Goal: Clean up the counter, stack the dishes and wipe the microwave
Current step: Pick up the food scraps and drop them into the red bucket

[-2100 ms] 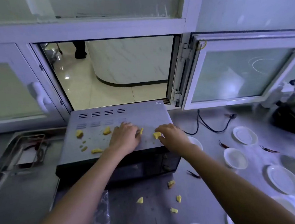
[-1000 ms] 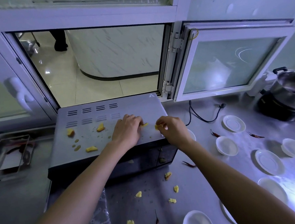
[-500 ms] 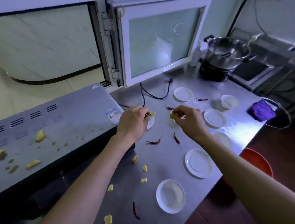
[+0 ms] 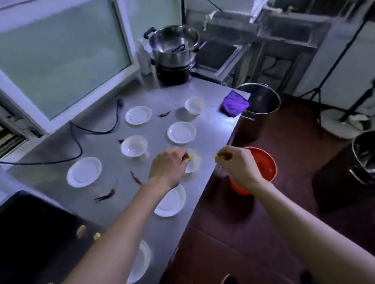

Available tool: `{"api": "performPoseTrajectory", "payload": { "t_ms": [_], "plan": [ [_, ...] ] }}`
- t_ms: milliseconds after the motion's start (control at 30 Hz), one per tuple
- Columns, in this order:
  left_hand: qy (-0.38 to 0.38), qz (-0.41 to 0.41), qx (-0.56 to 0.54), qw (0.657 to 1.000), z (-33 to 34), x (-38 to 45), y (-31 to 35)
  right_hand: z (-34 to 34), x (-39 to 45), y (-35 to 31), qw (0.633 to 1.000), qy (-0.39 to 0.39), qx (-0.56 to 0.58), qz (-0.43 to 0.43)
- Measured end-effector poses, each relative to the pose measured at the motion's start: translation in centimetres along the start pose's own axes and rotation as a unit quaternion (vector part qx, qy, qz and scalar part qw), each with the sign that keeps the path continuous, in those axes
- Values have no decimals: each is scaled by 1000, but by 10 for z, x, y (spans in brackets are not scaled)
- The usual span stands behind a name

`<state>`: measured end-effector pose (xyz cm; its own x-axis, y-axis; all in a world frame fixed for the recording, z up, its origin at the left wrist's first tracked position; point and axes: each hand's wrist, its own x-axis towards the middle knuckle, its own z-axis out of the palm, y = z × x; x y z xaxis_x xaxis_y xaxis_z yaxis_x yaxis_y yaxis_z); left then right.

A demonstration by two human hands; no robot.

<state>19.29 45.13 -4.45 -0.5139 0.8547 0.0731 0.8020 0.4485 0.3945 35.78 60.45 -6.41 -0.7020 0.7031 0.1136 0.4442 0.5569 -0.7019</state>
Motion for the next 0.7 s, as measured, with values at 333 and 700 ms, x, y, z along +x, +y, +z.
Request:
{"api": "performPoseTrajectory", "payload": {
  "t_ms": [333, 700],
  "plan": [
    [-99, 70, -7, 993, 104, 67, 151, -110, -36, 157, 989, 67, -22, 126],
    [-145, 116, -25, 982, 195, 160, 203, -143, -1, 247, 977, 52, -38, 203]
  ]
}}
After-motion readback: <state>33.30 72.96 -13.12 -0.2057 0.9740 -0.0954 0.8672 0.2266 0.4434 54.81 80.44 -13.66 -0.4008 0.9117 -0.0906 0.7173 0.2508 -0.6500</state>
